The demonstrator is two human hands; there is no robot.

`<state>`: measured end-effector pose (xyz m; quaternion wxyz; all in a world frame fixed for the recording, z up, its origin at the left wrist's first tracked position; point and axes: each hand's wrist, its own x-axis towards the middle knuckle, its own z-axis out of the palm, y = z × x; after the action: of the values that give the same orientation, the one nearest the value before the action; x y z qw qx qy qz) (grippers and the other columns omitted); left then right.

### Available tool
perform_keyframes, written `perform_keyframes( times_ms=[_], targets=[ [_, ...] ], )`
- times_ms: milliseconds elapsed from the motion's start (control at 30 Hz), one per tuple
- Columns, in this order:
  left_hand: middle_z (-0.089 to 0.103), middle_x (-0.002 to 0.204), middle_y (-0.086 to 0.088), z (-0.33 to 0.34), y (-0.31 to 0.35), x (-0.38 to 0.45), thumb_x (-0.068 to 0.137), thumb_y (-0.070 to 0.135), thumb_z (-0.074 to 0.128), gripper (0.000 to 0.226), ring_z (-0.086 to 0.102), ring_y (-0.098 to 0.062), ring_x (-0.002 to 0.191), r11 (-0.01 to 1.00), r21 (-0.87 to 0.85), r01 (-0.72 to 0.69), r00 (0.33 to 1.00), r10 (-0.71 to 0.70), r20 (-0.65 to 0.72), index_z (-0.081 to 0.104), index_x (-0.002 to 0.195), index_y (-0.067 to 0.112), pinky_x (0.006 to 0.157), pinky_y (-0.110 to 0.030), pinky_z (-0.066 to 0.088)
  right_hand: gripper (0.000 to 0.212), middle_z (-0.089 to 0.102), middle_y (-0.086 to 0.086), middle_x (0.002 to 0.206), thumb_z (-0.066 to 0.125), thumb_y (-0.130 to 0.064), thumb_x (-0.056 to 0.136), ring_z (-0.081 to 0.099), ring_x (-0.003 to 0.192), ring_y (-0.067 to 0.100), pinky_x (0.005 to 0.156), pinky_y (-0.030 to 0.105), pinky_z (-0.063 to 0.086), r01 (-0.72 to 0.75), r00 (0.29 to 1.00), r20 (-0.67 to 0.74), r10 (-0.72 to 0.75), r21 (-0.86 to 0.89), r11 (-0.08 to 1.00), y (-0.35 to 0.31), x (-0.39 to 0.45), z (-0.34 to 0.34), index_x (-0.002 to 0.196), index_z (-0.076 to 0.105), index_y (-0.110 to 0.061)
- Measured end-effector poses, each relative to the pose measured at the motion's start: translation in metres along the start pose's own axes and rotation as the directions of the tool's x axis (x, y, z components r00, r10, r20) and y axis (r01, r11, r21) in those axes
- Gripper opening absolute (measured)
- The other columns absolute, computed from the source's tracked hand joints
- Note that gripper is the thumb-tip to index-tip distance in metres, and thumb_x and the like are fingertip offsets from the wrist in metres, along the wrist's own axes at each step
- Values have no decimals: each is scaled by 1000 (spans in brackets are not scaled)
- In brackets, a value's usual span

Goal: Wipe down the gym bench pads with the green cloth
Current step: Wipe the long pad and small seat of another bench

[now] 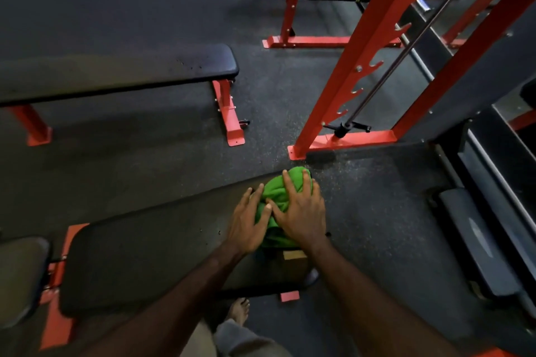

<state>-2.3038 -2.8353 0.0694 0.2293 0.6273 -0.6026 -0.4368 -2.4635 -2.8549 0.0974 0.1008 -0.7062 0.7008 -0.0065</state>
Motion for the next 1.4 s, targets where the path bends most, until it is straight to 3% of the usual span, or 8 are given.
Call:
perform_keyframes(
  times_ms=[167,433,567,800,933,1067,1267,1400],
  targets=[
    [26,169,-6,-7,1,8,103,55,44,59,25,-24,156,997,73,-37,999,37,-6,38,158,34,127,-38,22,88,16,18,169,33,-81,93,37,145,39,109,51,46,-20,998,-64,24,51,998,17,-70,10,166,13,-35],
    [16,172,-7,8,6,12,103,64,39,71,11,-22,159,996,92,0,999,-4,43,23,163,30,130,-38,10,94,41,12,147,45,-77,88,54,123,32,97,46,52,-114,989,-64,132,238,965,15,-16,4,164,11,-34],
    [16,172,-10,-4,13,11,93,69,50,90,16,-26,158,981,191,-20,995,2,95,16,165,28,127,-37,16,94,46,10,147,40,-84,88,59,118,31,91,45,54,-232,961,-85,265,280,932,18,-80,16,164,15,-35],
    [16,172,-7,16,45,9,84,72,43,93,18,-27,157,965,218,-143,987,123,102,23,164,29,126,-47,22,84,47,10,146,53,-67,93,54,128,34,100,46,47,-314,947,68,314,410,857,21,-45,1,163,19,-36],
    [15,172,-7,17,44,15,81,76,49,97,18,-29,157,943,262,-204,976,176,128,26,163,29,126,-47,23,84,48,3,151,46,-74,89,54,127,26,97,43,50,-312,903,-132,409,451,836,7,-81,13,161,30,-31],
    [-1,174,-1,11,45,7,63,93,54,126,8,-26,159,912,315,-262,950,185,252,13,165,32,125,-52,23,91,43,2,155,50,-82,84,48,137,26,105,47,49,-432,811,-69,581,600,673,5,-139,32,160,27,-36],
    [14,172,-7,12,48,5,75,84,51,113,19,-25,157,912,289,-291,946,230,226,19,165,23,126,-46,26,78,53,3,143,63,-69,86,56,126,29,98,43,48,-388,878,-46,476,511,767,16,-74,12,152,36,-37],
    [14,172,-8,4,49,11,81,80,52,106,19,-26,157,904,323,-281,949,212,234,21,164,21,126,-43,23,81,53,1,147,59,-70,88,57,124,27,97,43,51,-409,842,-119,526,495,767,5,-94,19,156,36,-34]
  ],
)
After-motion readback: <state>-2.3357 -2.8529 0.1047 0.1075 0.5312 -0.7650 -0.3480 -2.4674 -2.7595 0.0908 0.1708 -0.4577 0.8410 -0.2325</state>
